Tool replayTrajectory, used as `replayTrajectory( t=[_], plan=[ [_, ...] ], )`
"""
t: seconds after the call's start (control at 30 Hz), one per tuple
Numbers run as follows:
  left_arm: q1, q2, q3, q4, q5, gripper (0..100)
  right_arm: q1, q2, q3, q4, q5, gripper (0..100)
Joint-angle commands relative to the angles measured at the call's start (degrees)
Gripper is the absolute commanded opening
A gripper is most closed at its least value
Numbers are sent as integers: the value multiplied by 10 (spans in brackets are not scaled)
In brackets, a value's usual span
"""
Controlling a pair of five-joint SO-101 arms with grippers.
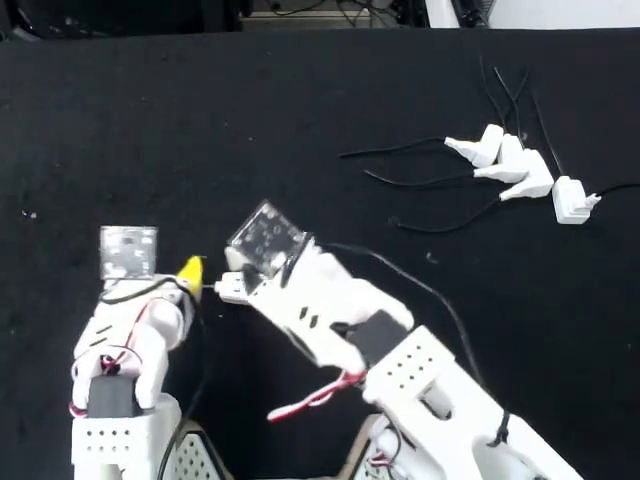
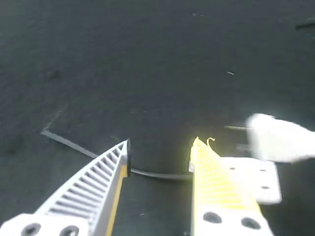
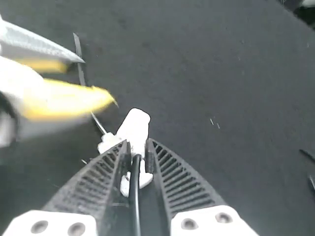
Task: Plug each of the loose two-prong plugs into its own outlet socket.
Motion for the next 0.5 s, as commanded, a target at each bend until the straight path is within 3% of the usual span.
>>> replayTrajectory(
  t=[0.0,0.17,0.27,0.47],
  plan=[
    [-37,-2,-38,-3,13,206,37,19,-78,55,-2,11],
    [-38,1,-37,-2,14,207,47,51,-142,135,4,11],
    [-38,27,-41,-3,12,208,47,64,-186,195,47,11],
    [-38,173,-96,-27,14,206,47,128,-287,299,59,11]
  ],
)
